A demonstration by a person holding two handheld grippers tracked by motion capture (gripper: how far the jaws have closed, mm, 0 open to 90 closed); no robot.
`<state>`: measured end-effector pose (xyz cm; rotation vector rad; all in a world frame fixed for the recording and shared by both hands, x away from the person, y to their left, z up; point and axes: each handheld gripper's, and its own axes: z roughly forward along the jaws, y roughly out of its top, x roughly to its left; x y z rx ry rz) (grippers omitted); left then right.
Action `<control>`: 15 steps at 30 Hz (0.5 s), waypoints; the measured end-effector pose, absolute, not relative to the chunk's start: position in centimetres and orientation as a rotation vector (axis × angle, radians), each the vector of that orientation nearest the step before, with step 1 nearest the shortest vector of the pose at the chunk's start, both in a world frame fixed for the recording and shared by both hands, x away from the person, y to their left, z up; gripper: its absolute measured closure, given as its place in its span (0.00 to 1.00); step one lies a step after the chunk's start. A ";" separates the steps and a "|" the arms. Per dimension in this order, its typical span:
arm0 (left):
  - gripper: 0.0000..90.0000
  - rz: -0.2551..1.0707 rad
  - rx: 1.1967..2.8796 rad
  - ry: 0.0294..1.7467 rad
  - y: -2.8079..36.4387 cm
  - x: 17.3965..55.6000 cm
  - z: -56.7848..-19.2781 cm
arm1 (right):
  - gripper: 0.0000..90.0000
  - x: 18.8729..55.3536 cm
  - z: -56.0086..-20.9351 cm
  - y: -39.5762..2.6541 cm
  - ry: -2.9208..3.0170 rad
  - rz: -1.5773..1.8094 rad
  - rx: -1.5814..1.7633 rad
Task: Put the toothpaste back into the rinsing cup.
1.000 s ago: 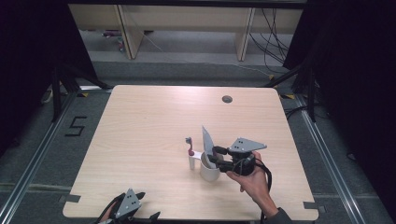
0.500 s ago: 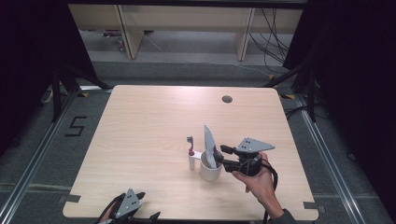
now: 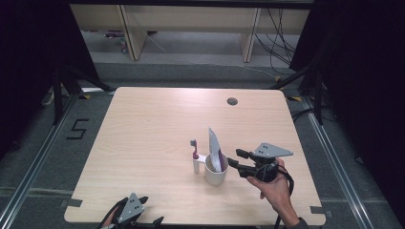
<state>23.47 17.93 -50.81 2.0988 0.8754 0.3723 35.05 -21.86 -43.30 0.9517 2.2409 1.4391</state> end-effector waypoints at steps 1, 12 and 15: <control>0.19 0.372 2.098 0.876 17.9 23.5 -50.8 | 0.55 35.0 -43.4 -21.9 2.235 1.456 0.963; 0.19 0.383 2.095 0.876 18.1 23.5 -50.8 | 0.51 34.6 -43.7 -23.3 2.223 1.453 1.035; 0.19 0.379 2.103 0.877 18.1 23.4 -50.8 | 0.49 34.6 -43.8 -23.8 2.213 1.426 1.019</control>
